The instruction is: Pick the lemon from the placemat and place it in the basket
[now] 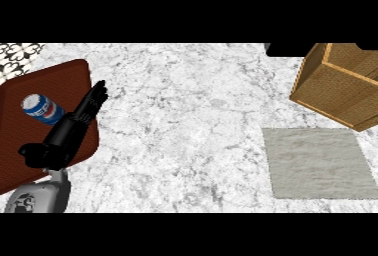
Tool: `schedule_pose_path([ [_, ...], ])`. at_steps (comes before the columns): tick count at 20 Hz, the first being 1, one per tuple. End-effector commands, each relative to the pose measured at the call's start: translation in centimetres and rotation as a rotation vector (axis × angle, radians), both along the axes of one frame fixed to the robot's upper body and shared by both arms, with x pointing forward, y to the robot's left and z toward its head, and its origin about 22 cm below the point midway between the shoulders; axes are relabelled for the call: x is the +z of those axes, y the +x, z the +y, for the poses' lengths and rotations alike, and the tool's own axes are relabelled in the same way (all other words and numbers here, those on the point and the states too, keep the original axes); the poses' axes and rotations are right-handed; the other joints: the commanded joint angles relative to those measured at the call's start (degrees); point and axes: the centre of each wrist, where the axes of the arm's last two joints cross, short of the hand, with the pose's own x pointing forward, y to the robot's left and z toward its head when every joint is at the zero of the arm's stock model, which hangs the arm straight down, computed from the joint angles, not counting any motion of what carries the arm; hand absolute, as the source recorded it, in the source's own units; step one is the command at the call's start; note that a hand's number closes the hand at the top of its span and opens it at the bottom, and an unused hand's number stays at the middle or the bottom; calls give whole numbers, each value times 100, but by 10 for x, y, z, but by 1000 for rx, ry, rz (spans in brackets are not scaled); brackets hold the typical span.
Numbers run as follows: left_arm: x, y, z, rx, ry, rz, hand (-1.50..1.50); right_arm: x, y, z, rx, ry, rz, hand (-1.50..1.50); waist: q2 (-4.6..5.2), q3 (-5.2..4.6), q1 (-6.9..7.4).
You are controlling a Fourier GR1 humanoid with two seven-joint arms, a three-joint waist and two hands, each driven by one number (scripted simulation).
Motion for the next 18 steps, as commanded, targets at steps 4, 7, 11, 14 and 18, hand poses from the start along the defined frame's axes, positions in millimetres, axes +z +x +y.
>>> schedule_pose_path([
  [4, -4, 14, 3, 8, 3, -8, 0, -40, -4, -36, -49, -93, -63, 150, 22, 2, 5],
  [7, 9, 9, 2, -2, -3, -12, 0, -55, -2, -42, -71, -115, -57, 150, 17, 4, 33],
  [11, 1, 6, -10, -11, -6, 0, 0, -43, -1, -48, -129, 5, -200, -150, 11, 5, 26],
  [14, 21, 12, -3, -37, -4, -22, 0, -28, 3, -65, -111, -44, -188, -150, 32, 6, 84],
  [18, -1, 7, 4, -10, 6, -6, 0, -47, 1, -63, -61, -69, -151, -150, 11, 2, 29],
])
